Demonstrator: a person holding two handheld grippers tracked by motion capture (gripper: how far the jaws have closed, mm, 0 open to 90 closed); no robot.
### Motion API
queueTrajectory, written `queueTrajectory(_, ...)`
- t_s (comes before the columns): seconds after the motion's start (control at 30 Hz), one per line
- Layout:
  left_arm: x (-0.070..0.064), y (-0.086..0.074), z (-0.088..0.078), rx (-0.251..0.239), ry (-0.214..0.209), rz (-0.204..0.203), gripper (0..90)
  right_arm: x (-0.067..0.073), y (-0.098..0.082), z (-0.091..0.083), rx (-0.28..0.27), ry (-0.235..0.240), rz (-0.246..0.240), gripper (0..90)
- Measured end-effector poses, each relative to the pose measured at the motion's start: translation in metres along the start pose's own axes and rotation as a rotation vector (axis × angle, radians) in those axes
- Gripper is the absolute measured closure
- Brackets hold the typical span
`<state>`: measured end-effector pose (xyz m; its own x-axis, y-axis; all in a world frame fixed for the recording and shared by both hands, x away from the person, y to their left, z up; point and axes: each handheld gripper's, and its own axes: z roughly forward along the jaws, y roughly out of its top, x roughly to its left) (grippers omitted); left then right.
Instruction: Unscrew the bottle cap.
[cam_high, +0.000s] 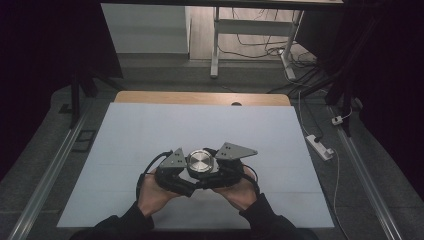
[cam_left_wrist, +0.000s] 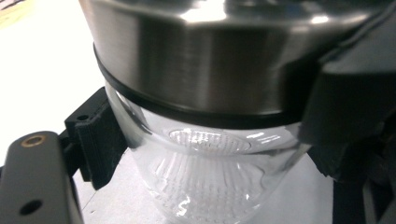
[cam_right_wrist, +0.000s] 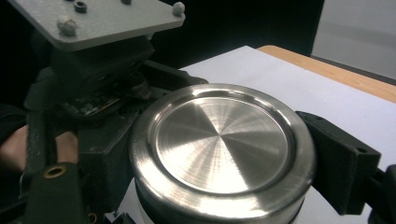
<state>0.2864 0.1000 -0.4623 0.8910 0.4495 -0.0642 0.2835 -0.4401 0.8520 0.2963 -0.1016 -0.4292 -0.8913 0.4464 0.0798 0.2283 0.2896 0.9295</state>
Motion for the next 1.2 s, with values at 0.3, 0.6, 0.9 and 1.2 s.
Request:
queueTrajectory(0.3, 0.009, -0.004, -0.003, -0.01, -0.19, 0.073, 15.6, -0.012, 0.002, -0.005, 0.029, 0.213, -0.041, 18.5)
queueTrajectory(0.6, 0.015, -0.008, -0.004, -0.012, -0.308, 0.131, 15.6, -0.008, 0.003, -0.006, 0.046, 0.288, -0.119, 18.6)
queueTrajectory(0.9, 0.016, -0.012, -0.003, -0.009, -0.385, 0.192, 15.6, -0.01, 0.009, -0.014, 0.012, 0.339, -0.121, 18.7)
queueTrajectory(1.2, 0.019, -0.012, -0.001, -0.001, -0.309, 0.153, 15.6, -0.017, 0.011, -0.021, -0.001, 0.297, -0.101, 18.6)
